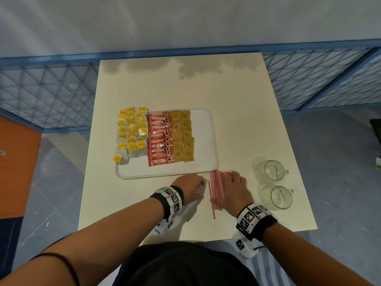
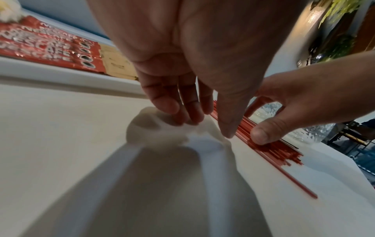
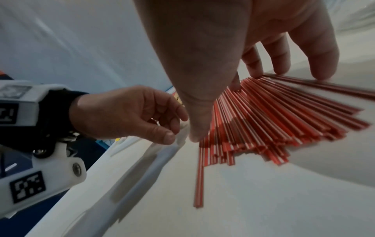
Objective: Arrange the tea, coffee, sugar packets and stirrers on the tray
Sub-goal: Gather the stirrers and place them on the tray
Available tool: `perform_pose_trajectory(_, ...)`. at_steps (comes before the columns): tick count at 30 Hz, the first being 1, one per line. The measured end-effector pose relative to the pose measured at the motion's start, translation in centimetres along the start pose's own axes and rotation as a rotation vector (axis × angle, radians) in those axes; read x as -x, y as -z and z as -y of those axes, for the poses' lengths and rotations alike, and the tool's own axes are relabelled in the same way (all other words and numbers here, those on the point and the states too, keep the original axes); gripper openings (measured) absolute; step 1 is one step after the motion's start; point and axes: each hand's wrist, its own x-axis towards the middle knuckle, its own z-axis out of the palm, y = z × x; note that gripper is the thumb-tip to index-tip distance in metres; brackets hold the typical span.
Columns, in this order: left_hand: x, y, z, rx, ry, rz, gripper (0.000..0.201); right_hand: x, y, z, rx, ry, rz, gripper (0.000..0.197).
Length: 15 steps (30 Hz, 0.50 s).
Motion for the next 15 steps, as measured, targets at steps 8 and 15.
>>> perform_pose_trajectory(8,0.2,-1.2,-0.4,-0.009,-0.047,-0.148,0.029,0.2,-0.7,0.5,0.031,0.211,0.021,0.076)
perform_pose_trajectory(15,0.4,-2.7,1.3,0.040,0.016,-0.238,0.042,0.1,-1.3,1.2,0.063,0.417,0.040,0.064)
